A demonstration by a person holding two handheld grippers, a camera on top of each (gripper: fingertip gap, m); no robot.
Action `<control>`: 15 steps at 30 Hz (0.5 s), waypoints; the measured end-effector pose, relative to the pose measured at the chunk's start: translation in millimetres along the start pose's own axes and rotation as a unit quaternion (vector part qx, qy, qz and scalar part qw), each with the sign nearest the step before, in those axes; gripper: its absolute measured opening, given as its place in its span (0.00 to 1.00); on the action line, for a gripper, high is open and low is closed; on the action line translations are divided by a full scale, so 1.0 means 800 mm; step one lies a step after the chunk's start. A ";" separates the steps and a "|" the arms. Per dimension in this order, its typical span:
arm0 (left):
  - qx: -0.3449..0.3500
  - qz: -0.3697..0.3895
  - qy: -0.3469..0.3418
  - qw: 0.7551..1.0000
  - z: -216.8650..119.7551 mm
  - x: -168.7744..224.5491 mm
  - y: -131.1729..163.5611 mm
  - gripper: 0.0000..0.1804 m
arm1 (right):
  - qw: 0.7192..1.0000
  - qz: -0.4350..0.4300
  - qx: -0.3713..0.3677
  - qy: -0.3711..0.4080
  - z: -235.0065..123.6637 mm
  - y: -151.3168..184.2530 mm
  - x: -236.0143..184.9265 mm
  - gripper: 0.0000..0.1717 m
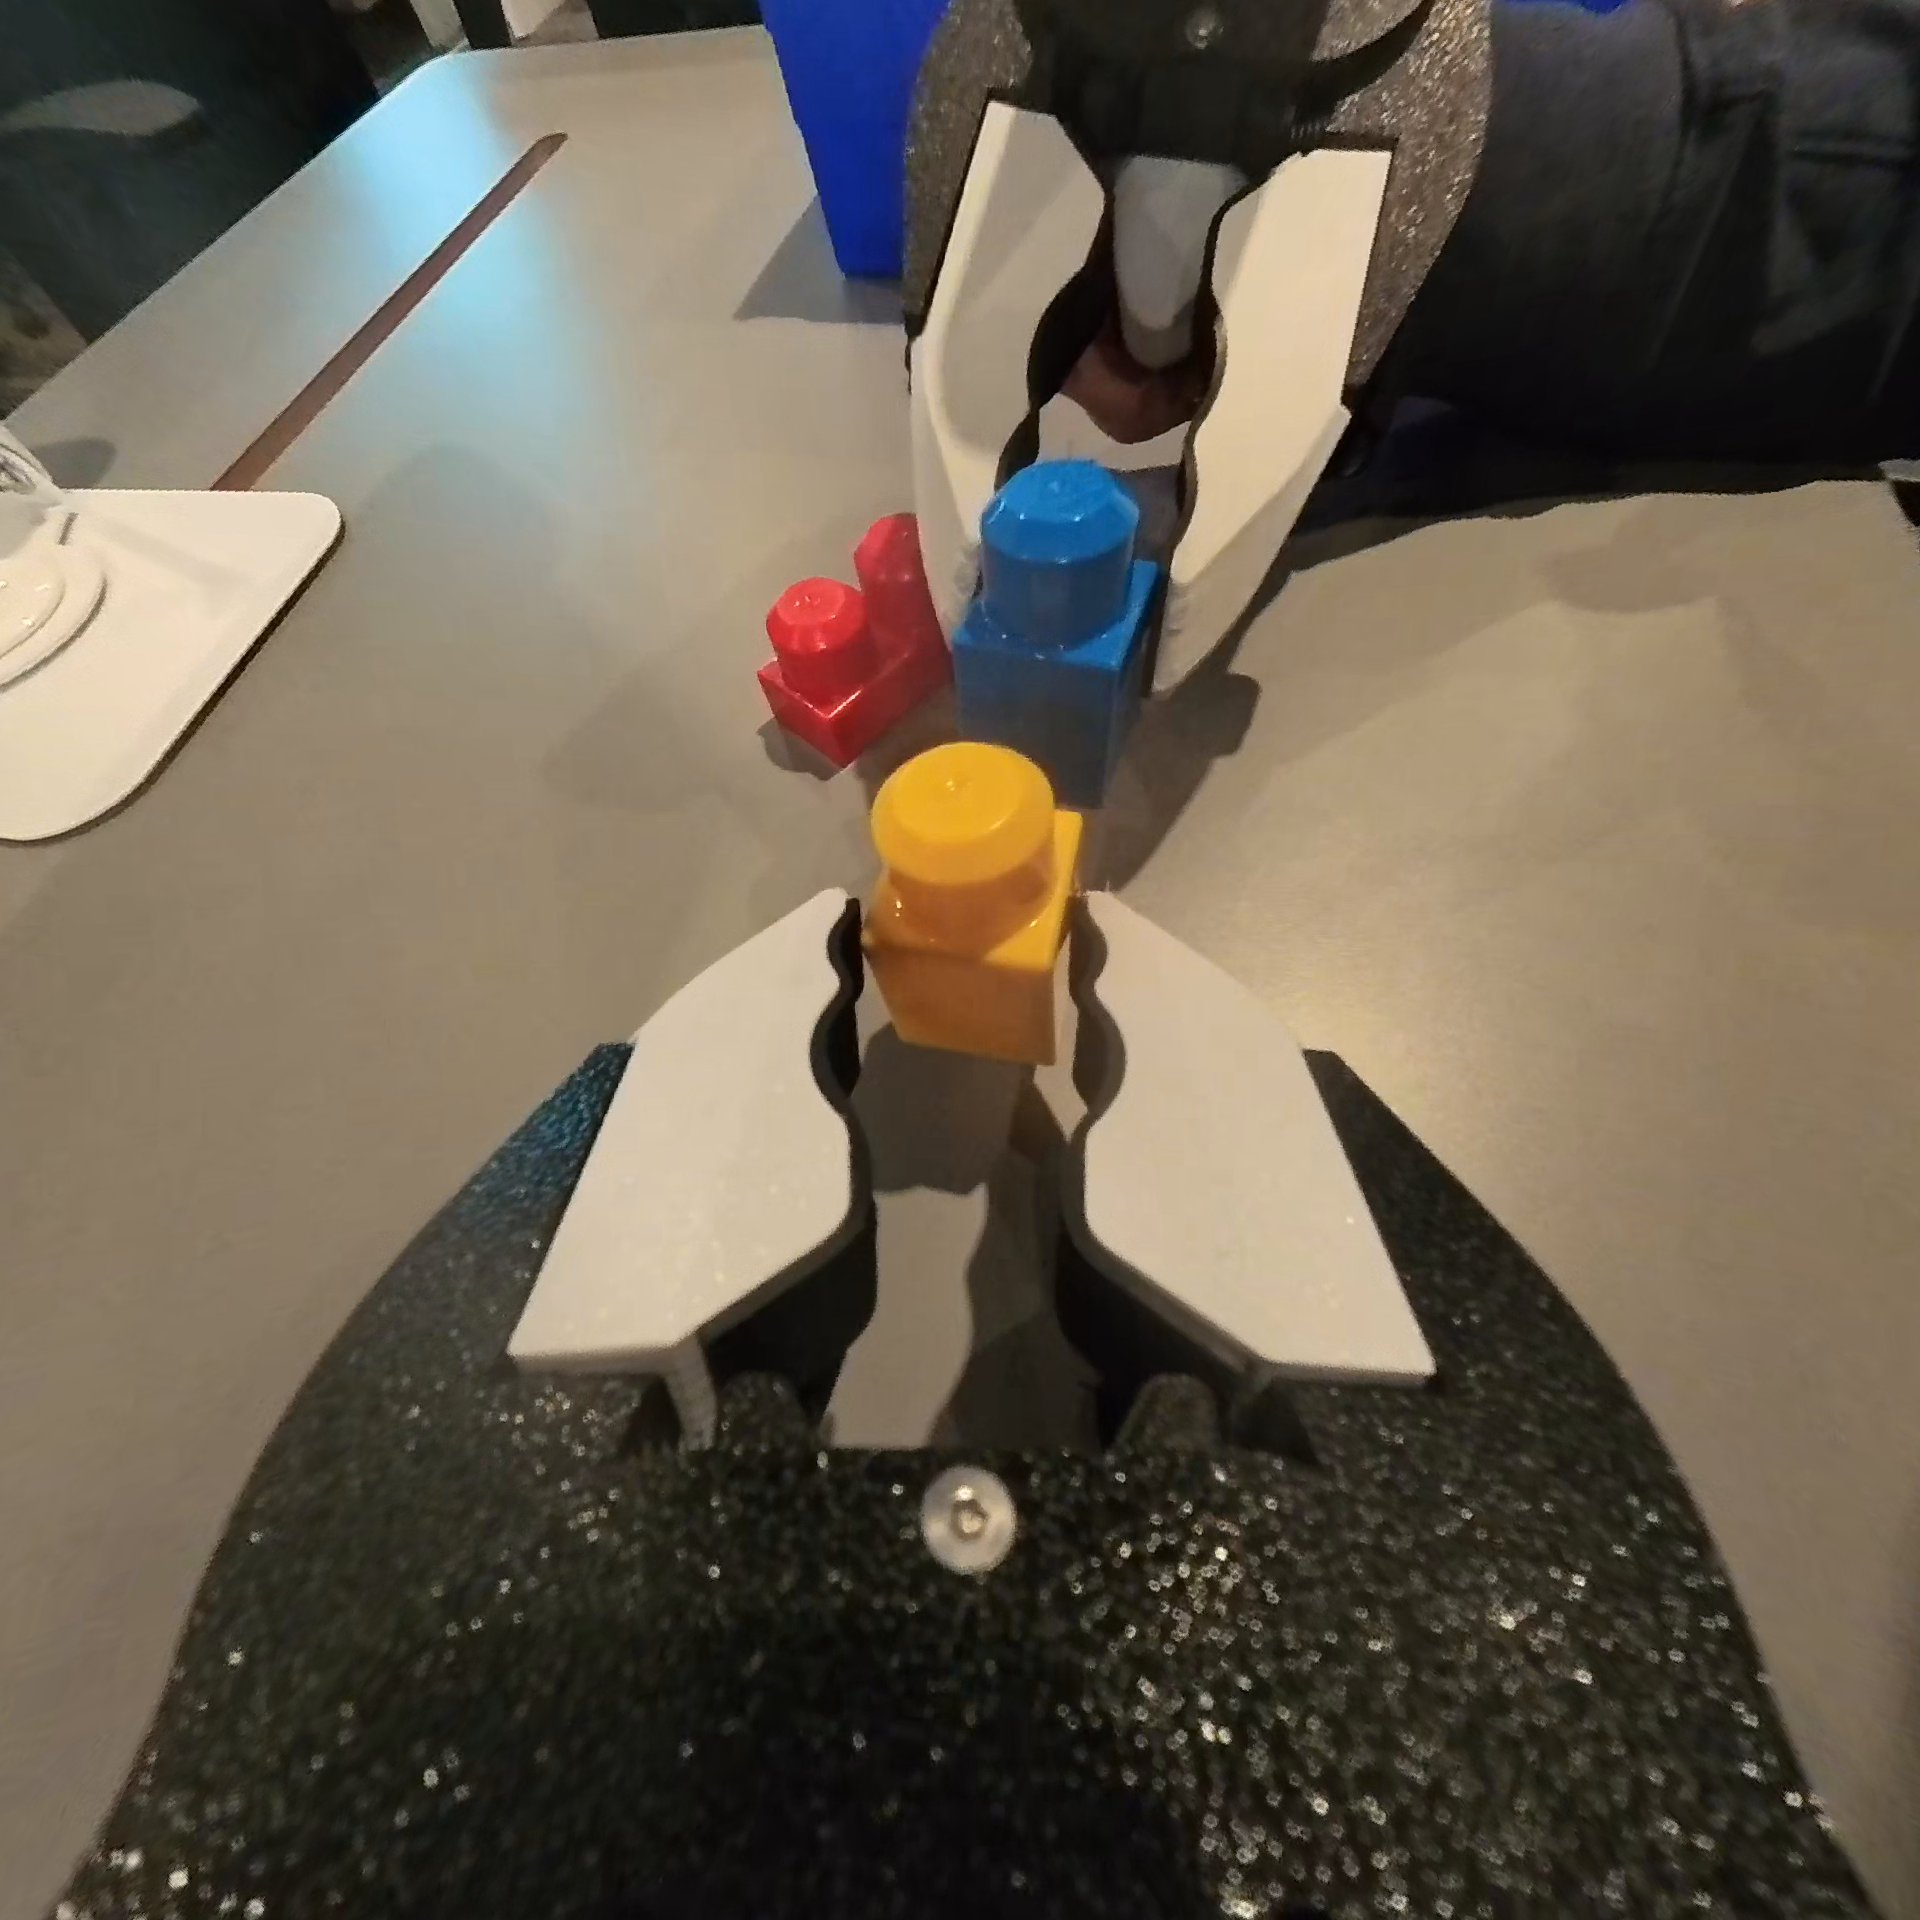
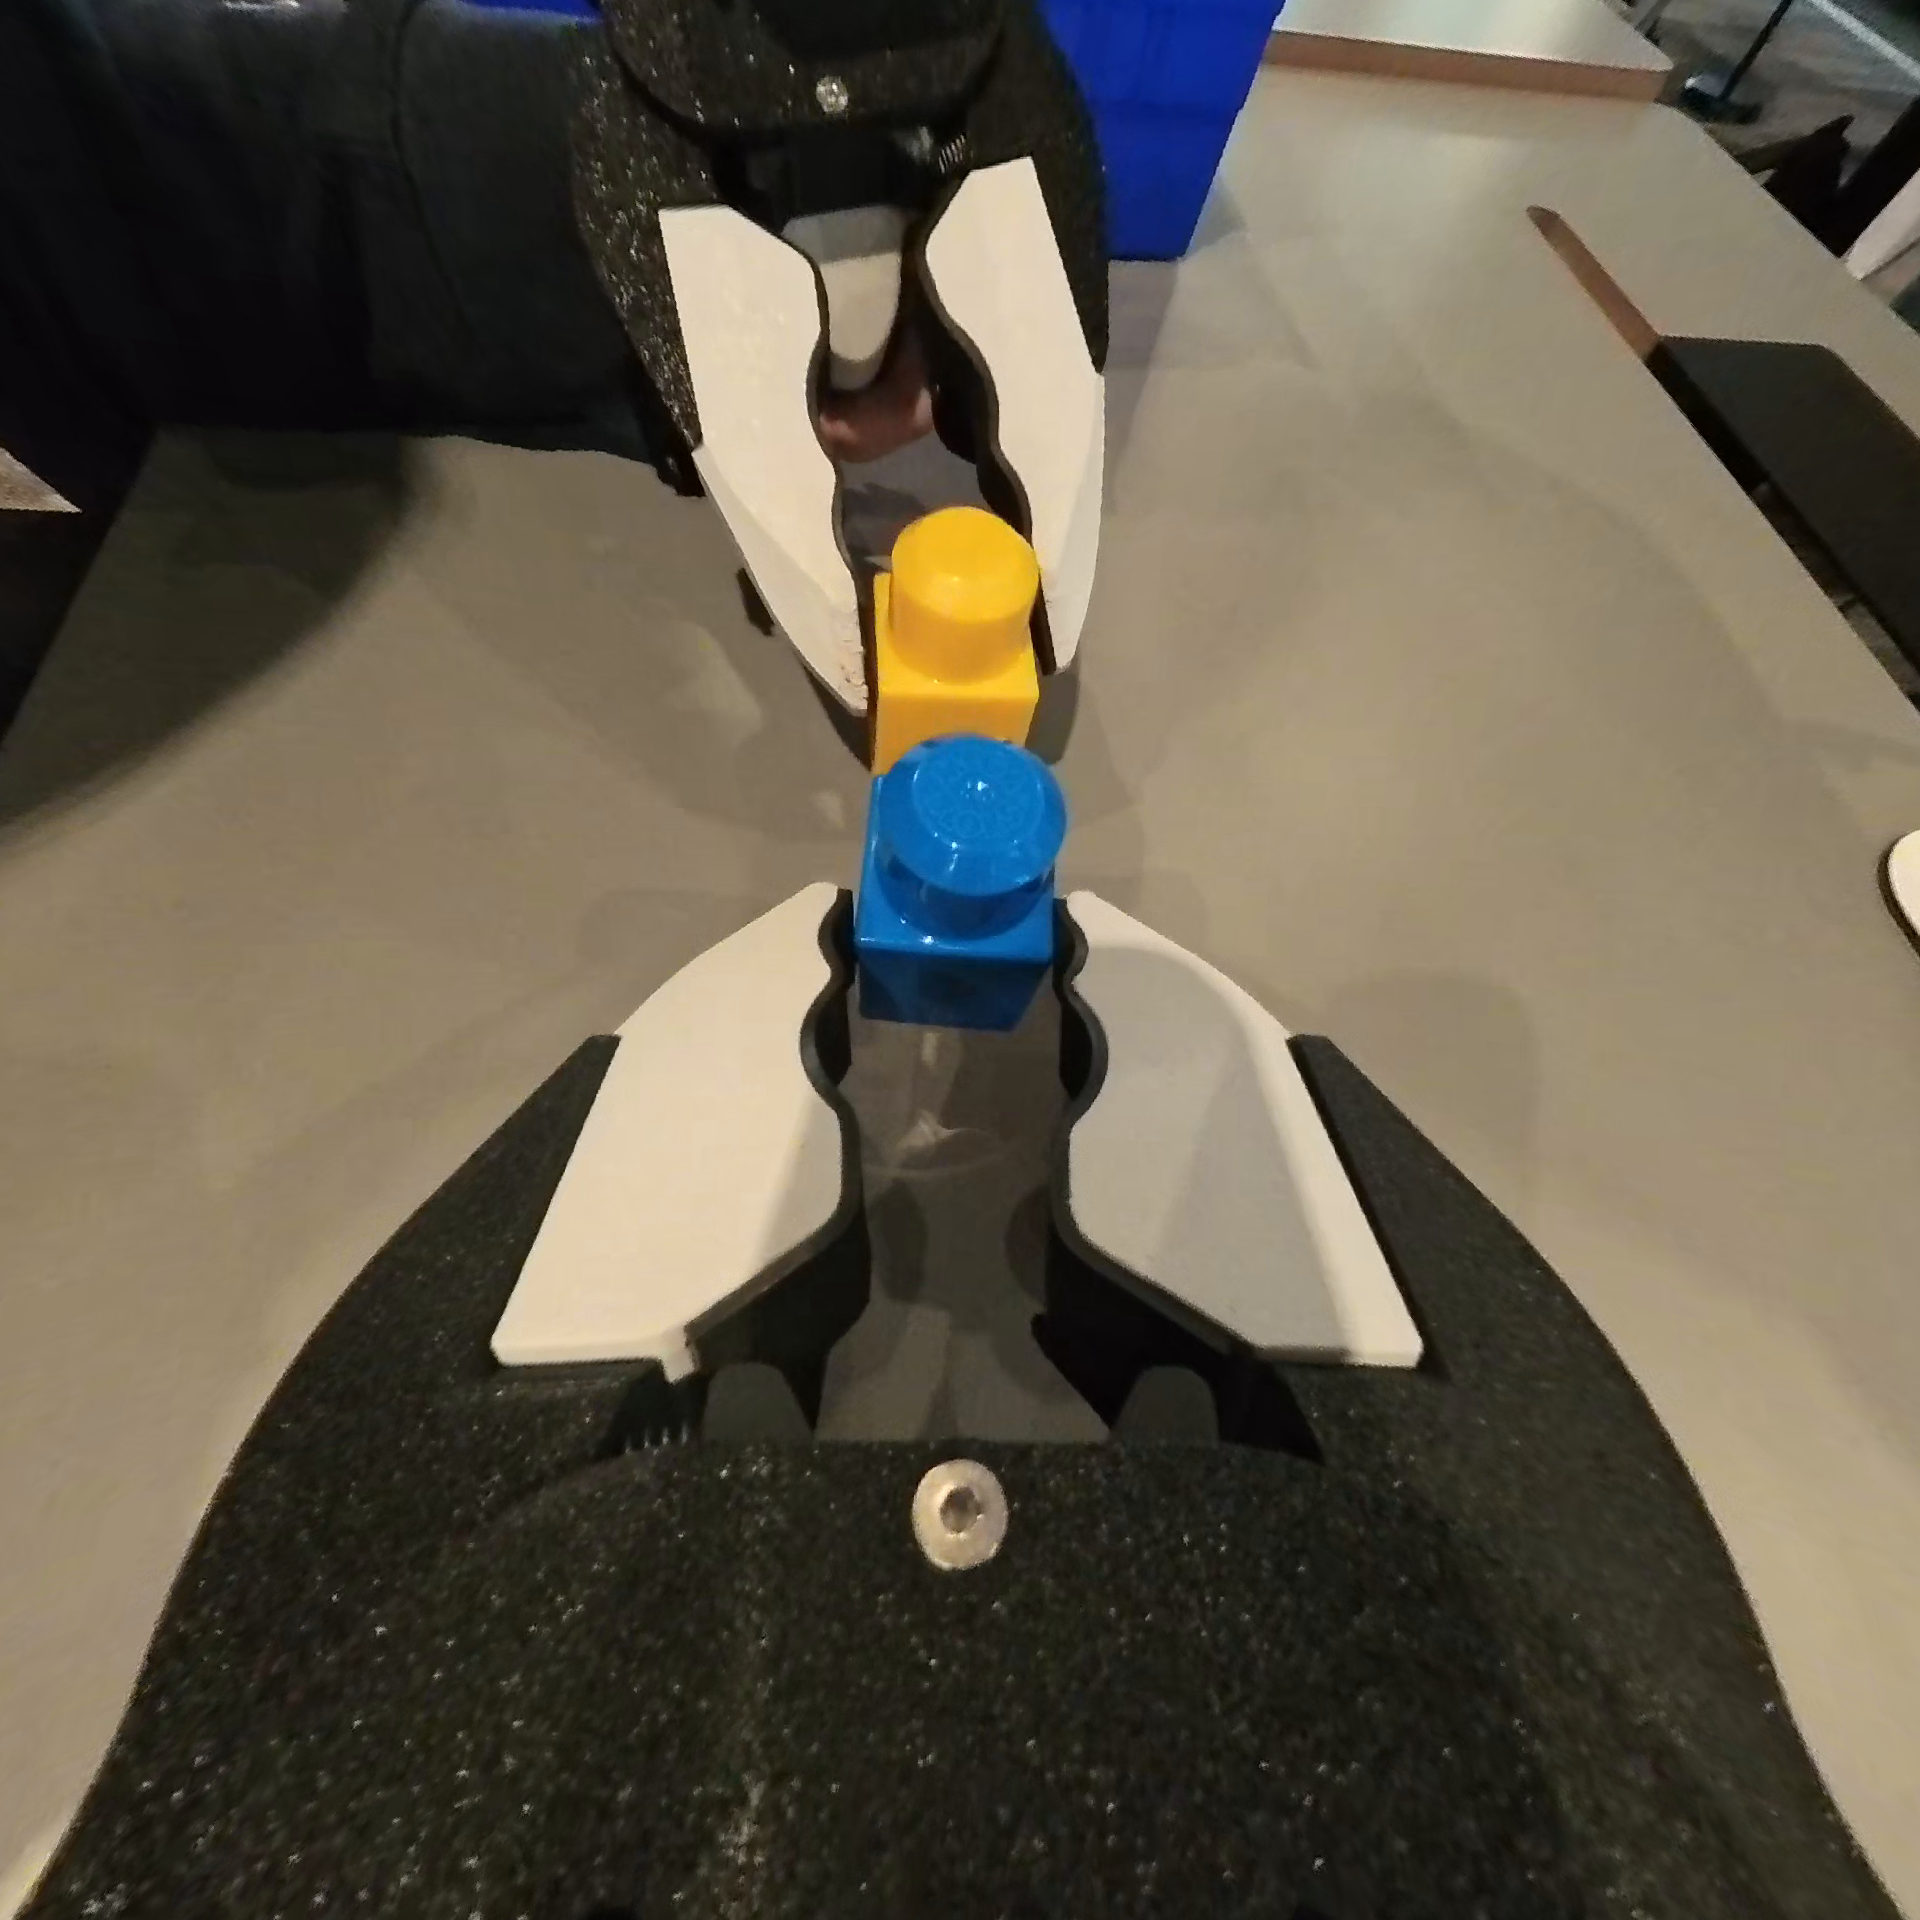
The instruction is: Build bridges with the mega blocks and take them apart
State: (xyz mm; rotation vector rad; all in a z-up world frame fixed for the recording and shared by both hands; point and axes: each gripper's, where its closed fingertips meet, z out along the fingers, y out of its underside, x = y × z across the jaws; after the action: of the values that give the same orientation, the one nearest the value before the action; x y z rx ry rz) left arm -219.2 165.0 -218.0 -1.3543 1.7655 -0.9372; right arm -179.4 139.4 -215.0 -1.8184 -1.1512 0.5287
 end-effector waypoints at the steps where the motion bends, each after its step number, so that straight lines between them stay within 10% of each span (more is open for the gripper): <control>1: -0.001 0.001 -0.001 1.000 0.000 0.000 0.001 0.21 | 1.000 0.000 -0.001 0.000 0.000 0.000 0.000 0.21; 15: 0.007 0.000 -0.013 1.000 -0.004 -0.006 -0.001 0.21 | 1.000 -0.004 -0.004 -0.002 0.004 0.001 -0.002 0.21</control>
State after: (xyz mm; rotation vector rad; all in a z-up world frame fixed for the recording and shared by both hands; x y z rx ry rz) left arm -220.5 170.1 -215.5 -1.3521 1.7371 -0.9255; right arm -181.8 139.2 -217.7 -1.8207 -1.1636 0.5236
